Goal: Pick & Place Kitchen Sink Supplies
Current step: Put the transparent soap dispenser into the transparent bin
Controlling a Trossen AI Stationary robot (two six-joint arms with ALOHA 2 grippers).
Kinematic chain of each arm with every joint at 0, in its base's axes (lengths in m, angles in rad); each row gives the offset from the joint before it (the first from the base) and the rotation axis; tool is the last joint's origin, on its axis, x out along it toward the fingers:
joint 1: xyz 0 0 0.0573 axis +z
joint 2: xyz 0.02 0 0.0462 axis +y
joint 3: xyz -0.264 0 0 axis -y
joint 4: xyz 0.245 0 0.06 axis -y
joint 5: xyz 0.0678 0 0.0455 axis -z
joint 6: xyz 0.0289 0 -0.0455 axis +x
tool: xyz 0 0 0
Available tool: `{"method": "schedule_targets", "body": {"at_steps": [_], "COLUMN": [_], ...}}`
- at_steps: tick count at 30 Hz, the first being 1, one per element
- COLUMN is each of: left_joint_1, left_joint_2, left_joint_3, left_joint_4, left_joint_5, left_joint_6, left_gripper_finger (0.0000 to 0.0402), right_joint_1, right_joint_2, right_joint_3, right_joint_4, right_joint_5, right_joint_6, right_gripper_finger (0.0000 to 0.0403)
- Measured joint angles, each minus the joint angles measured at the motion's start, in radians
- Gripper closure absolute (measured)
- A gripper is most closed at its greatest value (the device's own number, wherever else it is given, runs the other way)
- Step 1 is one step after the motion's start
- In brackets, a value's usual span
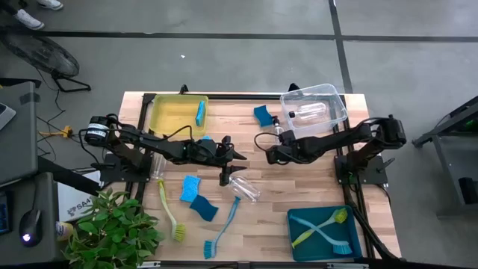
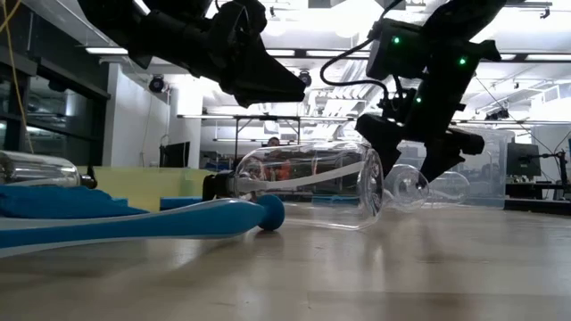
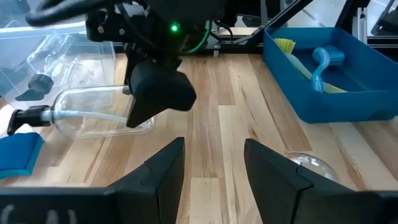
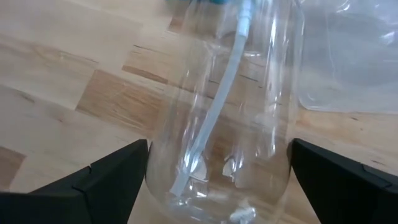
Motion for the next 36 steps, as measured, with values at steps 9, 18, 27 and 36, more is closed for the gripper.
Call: {"method": "schedule_targets", "body": {"at_steps": [9,18,27,36], "left_joint_1": [0.000,0.000,0.000,0.000], "left_joint_2": [0.000,0.000,0.000,0.000], "left_joint_3": [0.000,0.000,0.000,0.000], "left_joint_4": [-0.001,-0.001,-0.001,-0.001], "left_joint_5": [0.005,0.005,0.011,0.011], "left_joint_6": [-0.002,-0.002,-0.005,-0.006], "left_gripper_finger": [0.0238,0.0238,0.0238,0.0238], "right_joint_1": [0.000,0.000,0.004,0.023], "right_joint_2": [0.019,0.019,0.019,0.019], "right_joint_3": [-0.001,-0.002,-0.003,-0.003], "right_joint_4": [0.013,0.016,0.013,0.012], "right_joint_5": [0.019,0.011,0.006,0.004], "right_joint_6": [-0.008,-0.025,-0.035,-0.055], "right_gripper_finger": [0.0027,0.0053,0.0061,0.0062]}}
